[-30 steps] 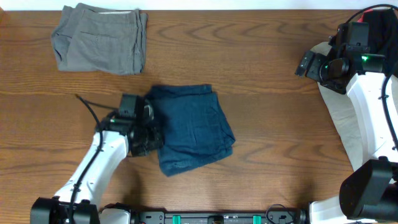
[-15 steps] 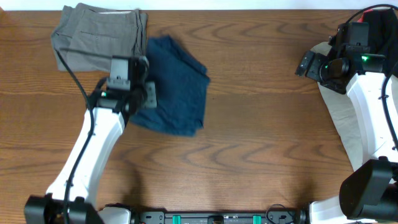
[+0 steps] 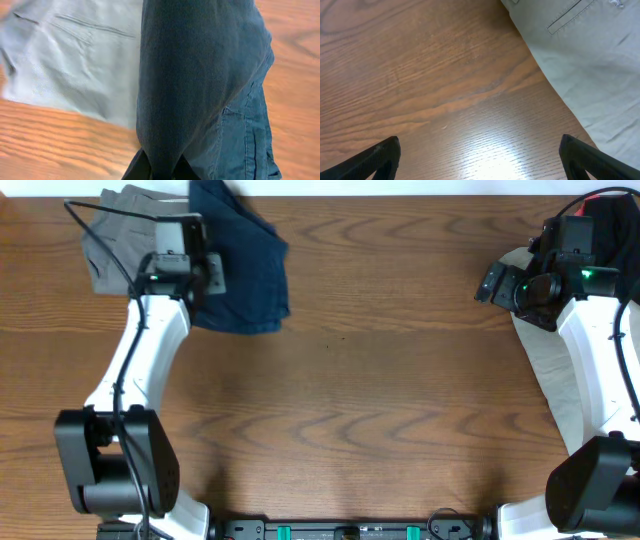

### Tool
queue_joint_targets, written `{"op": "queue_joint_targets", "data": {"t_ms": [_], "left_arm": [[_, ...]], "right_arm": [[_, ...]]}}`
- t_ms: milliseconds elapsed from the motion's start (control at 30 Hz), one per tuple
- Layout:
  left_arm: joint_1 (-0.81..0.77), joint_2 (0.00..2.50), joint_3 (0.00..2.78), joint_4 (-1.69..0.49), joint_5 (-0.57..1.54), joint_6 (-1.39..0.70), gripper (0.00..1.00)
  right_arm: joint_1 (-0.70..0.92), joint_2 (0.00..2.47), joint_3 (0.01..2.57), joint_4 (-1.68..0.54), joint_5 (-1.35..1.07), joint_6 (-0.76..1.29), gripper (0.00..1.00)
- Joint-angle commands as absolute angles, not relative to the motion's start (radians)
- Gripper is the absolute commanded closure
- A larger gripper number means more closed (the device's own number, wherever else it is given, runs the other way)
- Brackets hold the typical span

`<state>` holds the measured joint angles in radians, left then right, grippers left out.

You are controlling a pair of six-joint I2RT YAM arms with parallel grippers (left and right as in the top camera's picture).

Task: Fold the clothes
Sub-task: 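Grasp the folded shorts with the left gripper and drag them to the top-left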

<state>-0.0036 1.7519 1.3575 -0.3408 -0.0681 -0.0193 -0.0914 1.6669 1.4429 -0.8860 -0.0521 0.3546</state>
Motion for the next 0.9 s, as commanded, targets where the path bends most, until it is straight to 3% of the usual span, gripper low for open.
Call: {"op": "queue_joint_targets", "data": {"t_ms": [0, 333, 867], "left_arm": [[0.017, 1.742, 1.41, -0.265, -0.099, 0.065, 0.94], [0.039, 1.745, 1.41, -0.048, -0.177, 0.128, 0.94], [0.121, 1.787, 1.41, 0.004, -0.177, 0.128, 0.94]], "right_arm": [[-0.096, 1.671, 1.443, -0.886, -0.045, 0.343, 0.01], [-0.096, 1.671, 1.443, -0.887, -0.045, 0.343, 0.01], [-0.096, 1.671, 1.443, -0.886, -0.045, 0.343, 0.01]]}}
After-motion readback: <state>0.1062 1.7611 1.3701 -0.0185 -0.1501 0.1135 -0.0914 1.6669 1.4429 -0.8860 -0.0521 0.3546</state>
